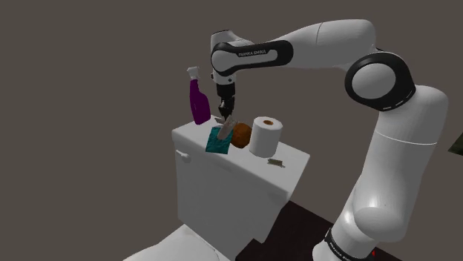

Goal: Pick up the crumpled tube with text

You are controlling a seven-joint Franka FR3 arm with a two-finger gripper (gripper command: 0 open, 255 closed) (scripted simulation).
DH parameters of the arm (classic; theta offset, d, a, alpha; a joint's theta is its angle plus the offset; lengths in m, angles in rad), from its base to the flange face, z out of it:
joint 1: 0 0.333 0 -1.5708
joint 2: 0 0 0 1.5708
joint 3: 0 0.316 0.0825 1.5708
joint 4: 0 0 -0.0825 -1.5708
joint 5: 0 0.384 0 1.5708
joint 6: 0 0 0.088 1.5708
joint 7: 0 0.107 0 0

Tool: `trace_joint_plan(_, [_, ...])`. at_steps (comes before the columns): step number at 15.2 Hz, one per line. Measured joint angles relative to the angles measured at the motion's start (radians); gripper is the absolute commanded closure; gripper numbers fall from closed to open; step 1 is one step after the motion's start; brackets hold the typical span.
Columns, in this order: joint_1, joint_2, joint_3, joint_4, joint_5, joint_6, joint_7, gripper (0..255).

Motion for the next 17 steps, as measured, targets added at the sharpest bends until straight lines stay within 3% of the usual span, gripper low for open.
trace_joint_plan(17, [0.003, 0.017, 0.001, 0.217, 0.001, -0.2, -0.022, 255])
